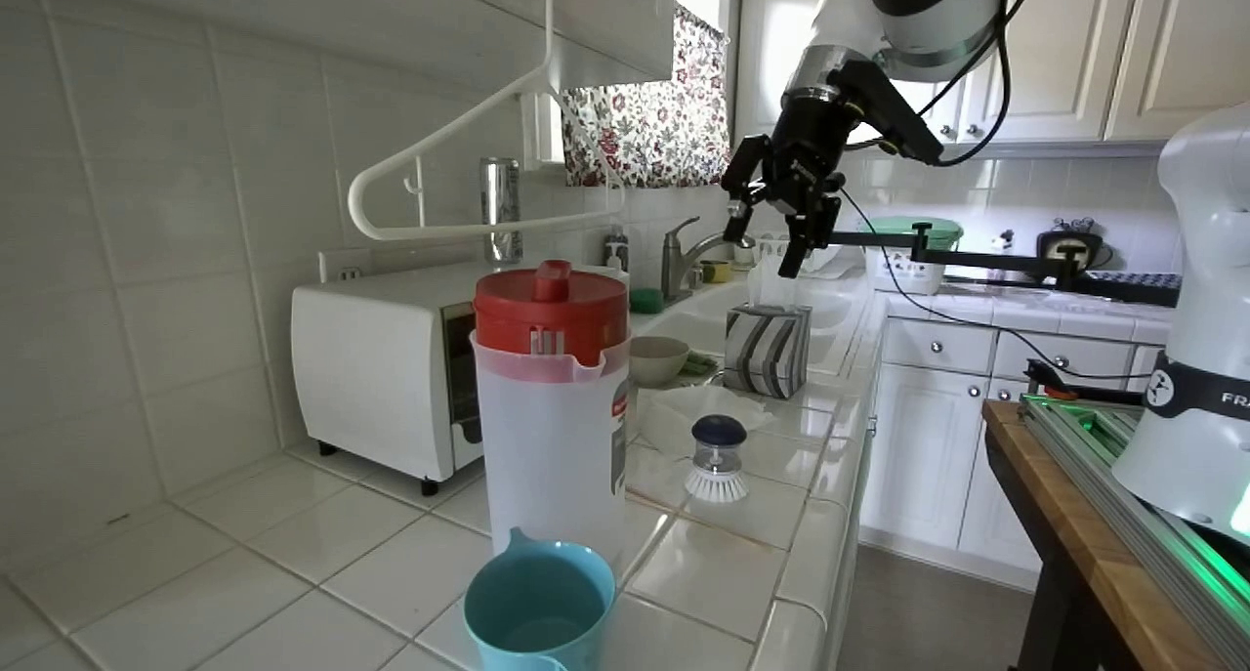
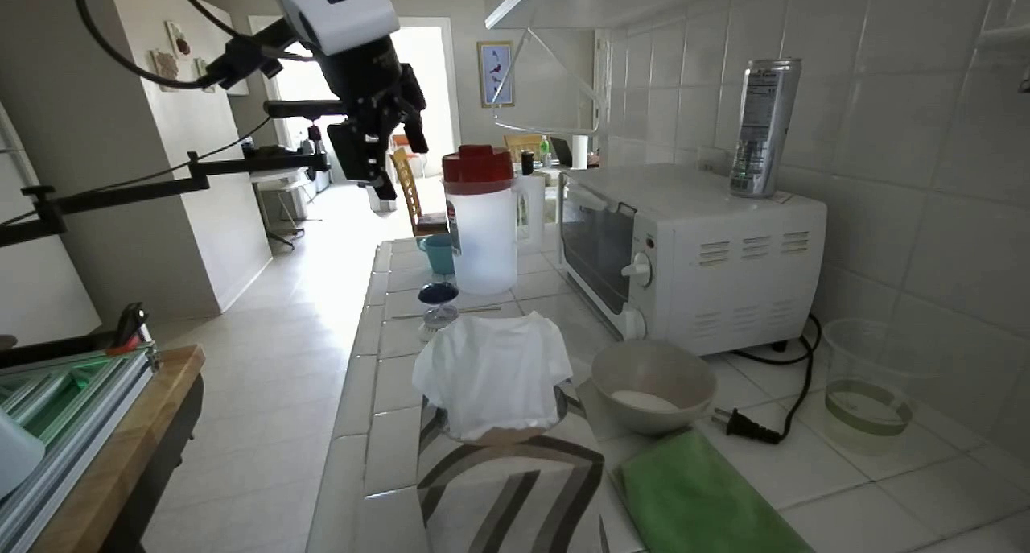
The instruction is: Wipe the cabinet door with the white cloth
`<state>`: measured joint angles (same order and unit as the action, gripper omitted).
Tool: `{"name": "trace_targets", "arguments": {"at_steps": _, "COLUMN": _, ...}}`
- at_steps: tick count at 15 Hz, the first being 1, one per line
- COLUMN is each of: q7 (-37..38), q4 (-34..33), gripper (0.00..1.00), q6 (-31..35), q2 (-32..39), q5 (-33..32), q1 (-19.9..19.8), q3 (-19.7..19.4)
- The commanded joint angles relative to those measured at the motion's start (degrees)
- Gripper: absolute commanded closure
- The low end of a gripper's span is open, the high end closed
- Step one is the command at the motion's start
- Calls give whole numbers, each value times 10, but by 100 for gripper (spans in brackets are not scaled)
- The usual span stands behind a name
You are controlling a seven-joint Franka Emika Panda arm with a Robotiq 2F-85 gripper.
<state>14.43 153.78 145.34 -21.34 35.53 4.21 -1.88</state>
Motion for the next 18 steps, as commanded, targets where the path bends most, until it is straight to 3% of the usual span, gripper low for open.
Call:
{"name": "trace_targets", "arguments": {"at_steps": 1, "q7": -32, "q4": 8, "gripper": 0, "q6": 27, "q2": 15, "q5": -5, "q1": -6, "q3": 3}}
{"name": "trace_targets", "arguments": {"at_steps": 5, "q7": -109, "q4": 23, "gripper": 0, "q6": 100, "q2": 60, "q5": 26, "q1": 8, "q3": -19}}
{"name": "trace_targets", "arguments": {"at_steps": 13, "q7": -236, "q4": 15, "gripper": 0, "q6": 177, "q2": 102, "q5": 92, "q1": 24, "q3": -58}}
{"name": "trace_targets", "arguments": {"at_steps": 18, "q7": -188, "q4": 17, "gripper": 0, "q6": 185, "q2": 100, "q5": 68, "q1": 6, "q3": -64}}
